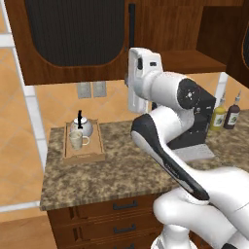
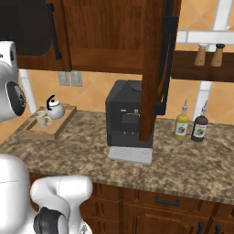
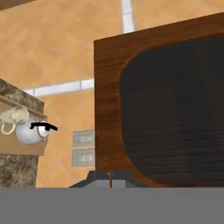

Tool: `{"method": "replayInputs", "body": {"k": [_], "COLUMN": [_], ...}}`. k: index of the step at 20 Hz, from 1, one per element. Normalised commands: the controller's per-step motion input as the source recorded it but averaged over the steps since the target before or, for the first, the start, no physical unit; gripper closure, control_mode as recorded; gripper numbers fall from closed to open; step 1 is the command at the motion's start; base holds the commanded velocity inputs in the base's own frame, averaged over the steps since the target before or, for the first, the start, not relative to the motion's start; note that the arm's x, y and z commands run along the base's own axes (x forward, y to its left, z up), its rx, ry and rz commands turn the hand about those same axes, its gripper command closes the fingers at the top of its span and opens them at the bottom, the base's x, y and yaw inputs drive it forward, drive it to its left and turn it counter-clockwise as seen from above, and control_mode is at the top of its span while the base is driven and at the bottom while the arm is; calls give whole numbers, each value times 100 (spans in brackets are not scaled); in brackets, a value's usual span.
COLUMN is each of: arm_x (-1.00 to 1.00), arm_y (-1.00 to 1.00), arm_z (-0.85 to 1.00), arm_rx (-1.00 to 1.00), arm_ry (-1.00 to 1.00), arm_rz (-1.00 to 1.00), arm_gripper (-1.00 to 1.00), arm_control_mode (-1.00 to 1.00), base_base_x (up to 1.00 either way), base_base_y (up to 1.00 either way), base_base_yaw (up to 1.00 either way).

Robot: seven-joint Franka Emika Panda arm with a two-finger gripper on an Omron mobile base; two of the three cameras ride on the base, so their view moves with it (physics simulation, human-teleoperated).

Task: Pick the kettle from the counter and place it on the tray. Then pick the mug from the cabinet and place it on the tray. Then close the cabinet doors.

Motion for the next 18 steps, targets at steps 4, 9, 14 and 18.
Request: {"method": "replayInputs", "body": {"k": [4,9,14,18], "arm_x": [-38,-77,-100,-100], "arm_y": [-69,-73,-98,-100], "arm_z": [0,8,16,18], "arm_rx": [4,1,3,8], "arm_ry": [0,0,0,0], "arm_rz": [27,10,-2,-6], "arm_gripper": [100,100,100,100], "arm_control_mode": [-100,-100,-100,-100], "base_base_x": [0,0,0,0], "base_base_y": [0,0,0,0], "base_base_yaw": [0,0,0,0]}}
